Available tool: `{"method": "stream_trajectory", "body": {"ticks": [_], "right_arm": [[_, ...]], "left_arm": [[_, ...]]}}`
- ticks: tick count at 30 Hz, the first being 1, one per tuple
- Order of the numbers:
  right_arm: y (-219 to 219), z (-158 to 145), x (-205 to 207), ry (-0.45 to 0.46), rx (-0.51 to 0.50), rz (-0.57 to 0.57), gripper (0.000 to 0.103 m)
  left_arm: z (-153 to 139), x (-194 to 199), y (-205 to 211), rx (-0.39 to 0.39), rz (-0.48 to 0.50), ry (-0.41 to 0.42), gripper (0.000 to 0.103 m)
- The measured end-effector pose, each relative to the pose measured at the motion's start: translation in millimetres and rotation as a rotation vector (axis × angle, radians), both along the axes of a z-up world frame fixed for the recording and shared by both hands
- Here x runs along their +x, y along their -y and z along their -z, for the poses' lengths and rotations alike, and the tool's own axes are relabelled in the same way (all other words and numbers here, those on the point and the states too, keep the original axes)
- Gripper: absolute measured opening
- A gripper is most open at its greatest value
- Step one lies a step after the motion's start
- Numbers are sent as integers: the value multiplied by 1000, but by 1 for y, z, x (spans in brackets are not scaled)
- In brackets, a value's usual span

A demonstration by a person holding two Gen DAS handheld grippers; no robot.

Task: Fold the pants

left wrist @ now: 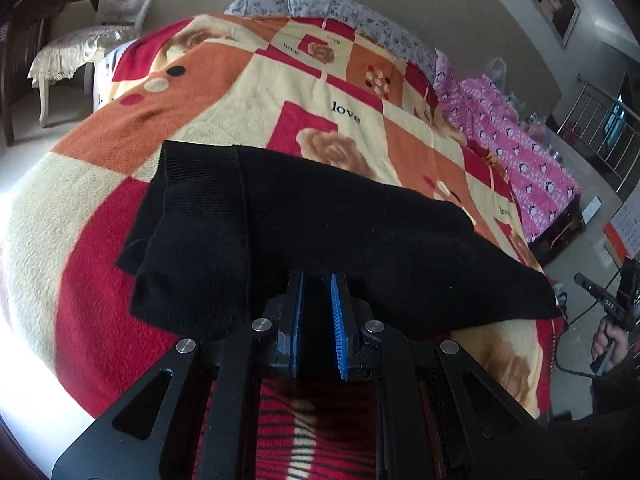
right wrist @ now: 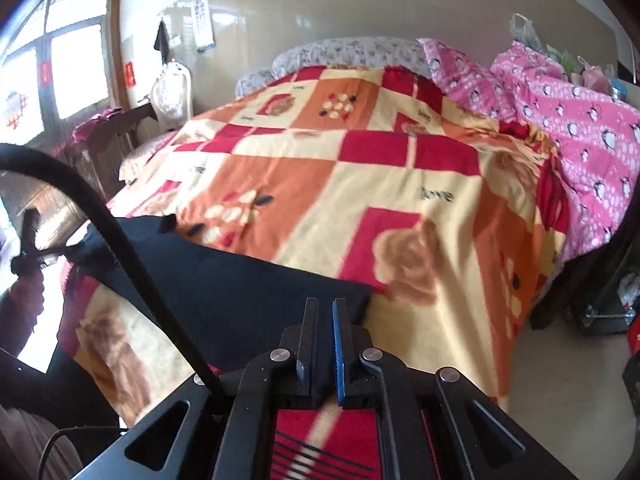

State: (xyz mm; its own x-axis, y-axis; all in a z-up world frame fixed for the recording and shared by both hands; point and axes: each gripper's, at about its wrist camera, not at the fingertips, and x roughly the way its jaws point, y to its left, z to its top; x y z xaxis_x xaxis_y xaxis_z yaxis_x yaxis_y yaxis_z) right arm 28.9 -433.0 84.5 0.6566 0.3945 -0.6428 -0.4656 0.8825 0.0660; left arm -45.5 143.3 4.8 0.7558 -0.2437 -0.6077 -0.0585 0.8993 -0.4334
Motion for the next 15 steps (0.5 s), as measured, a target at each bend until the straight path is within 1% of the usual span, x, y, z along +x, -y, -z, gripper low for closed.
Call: {"method": "stream_trajectory", "body": {"ticks": [1, 2, 3, 5, 8, 10, 12, 15], "right_arm": [[-6, -2, -1, 7, 1, -12, 4], [-14, -3, -1, 11, 7, -25, 4], [-21, -3, 0, 11, 20, -37, 4], [-36, -1, 5, 5, 51, -67, 4], [-57, 7, 18, -20, 76, -77, 4], [-66, 16, 25, -45, 76, -69, 4], [-71, 30, 33, -94, 76, -48, 4], [-63, 42, 34, -133, 101, -10, 4]], "left_arm": [[1, -3, -4, -16, -9, -4, 11], [2, -3, -10, -48, -13, -4, 11], [3, -1, -16, -61, -19, -6, 9], [3, 7, -23, 9, -48, -12, 2], [-1, 22, -33, 128, -83, -7, 2], [0, 34, -42, 155, -89, -6, 2], [1, 43, -47, 170, -88, -3, 3], [3, 49, -50, 184, -99, 9, 3]]}}
